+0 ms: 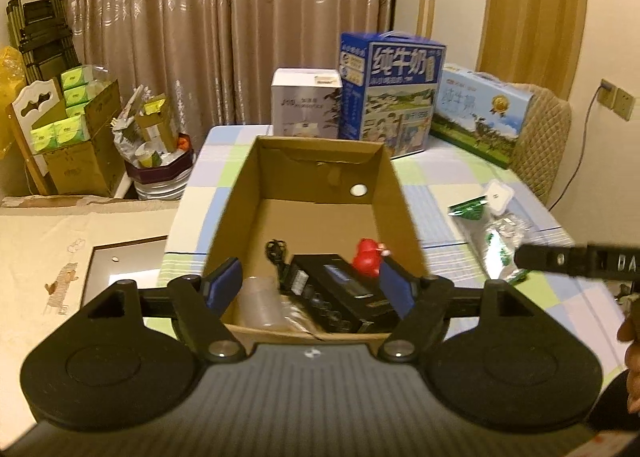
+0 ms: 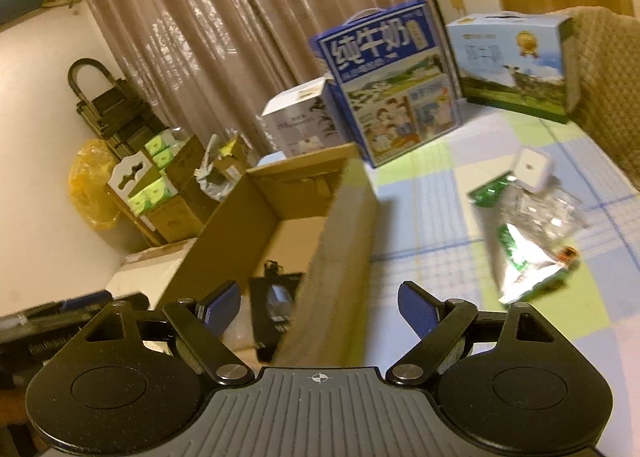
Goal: Organize objects
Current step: 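Open both tools to drop the cup and FLYCO box into the box, then withdraw both tools from the box back over the table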
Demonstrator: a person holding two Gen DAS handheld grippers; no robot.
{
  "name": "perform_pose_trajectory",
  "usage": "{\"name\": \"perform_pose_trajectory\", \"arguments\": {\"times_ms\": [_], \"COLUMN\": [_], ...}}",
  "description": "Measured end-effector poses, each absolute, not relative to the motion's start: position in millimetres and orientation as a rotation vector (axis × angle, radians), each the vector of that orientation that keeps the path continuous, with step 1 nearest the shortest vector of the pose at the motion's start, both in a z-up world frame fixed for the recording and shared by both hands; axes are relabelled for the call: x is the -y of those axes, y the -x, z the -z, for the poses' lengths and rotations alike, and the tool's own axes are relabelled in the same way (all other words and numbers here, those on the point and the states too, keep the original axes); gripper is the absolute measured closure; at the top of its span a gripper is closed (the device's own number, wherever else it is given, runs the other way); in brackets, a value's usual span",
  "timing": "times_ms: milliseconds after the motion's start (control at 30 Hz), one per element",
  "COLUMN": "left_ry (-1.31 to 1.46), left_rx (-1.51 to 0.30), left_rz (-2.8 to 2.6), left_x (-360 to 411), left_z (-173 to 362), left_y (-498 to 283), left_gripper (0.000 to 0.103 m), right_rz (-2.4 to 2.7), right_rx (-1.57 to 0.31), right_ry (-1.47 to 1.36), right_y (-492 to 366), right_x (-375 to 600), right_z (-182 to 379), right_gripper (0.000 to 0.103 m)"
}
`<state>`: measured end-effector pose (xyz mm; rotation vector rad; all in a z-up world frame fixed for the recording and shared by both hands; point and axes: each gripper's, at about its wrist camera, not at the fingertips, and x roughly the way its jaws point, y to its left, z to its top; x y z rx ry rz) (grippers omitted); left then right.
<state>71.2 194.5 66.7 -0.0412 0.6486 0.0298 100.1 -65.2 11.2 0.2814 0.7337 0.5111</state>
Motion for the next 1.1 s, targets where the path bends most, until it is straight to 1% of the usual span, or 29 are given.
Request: {"name": "perform_pose_trajectory", "arguments": {"times_ms": [400,700,1100], "left_ry": [0.072,0.089,0.055], "left_rx": [-0.625,-0.643,-0.671], "left_rz": [0.062,0.152,0.205], "left_x": [-130,-75,-35], "left_z": [-76,-72,-63], "left_y": [-44,-44,-52], "left_gripper": [0.018,0.009,0.004], "right_rz": [-0.372,-0.318,-0.256], "right_rx": [-0.704,-0.675,-0.675], "right_ry": [-0.262,-0.245,-0.252], "right_y": [-57,-39,-31], "right_x": [156,200,242], "right_z": [-16,-22,-15], "right_gripper": [0.020,0.020,0.020]}}
